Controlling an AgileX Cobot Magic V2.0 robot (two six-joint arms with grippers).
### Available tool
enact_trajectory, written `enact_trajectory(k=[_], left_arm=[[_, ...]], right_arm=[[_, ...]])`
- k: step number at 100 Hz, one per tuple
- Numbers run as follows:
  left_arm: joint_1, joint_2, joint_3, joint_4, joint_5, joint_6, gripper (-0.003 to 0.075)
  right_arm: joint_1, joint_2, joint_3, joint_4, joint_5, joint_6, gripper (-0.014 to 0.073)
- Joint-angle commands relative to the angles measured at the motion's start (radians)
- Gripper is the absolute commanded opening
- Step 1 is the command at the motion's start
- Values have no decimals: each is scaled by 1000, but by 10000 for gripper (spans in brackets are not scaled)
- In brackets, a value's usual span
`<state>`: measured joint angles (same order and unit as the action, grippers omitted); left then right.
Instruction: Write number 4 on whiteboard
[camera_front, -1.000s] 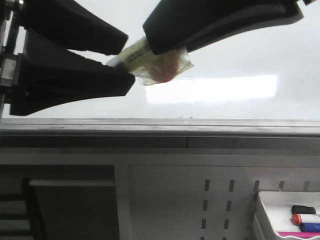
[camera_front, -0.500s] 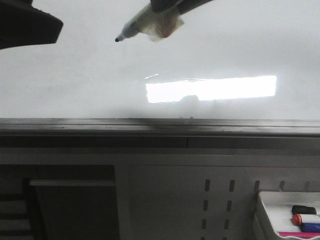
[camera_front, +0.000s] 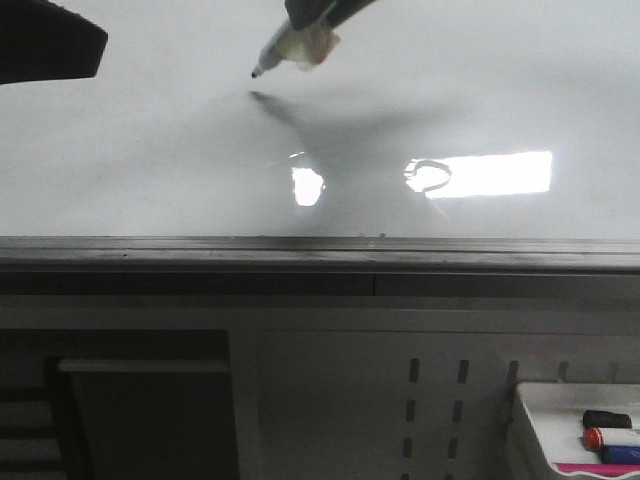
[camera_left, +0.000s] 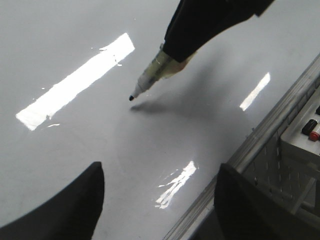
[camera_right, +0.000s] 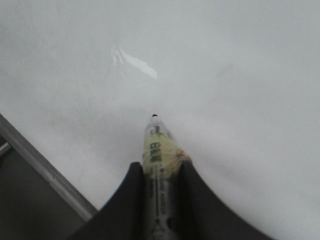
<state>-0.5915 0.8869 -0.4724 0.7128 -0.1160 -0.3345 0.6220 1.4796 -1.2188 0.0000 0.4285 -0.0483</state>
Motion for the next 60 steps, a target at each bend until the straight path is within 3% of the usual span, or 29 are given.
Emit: enact_trajectory(k=[1, 23, 46, 60], left_arm=[[2, -13, -28, -22, -48, -12, 440], [2, -13, -28, -22, -39, -12, 440], [2, -13, -28, -22, -25, -12, 440], [2, -13, -28, -22, -25, -12, 440]], right_arm=[[2, -10, -22, 0, -6, -7, -66], [33, -6, 42, 10, 3, -7, -66], [-25, -90, 42, -30, 111, -7, -66], [-11, -117, 40, -24, 56, -7, -66]])
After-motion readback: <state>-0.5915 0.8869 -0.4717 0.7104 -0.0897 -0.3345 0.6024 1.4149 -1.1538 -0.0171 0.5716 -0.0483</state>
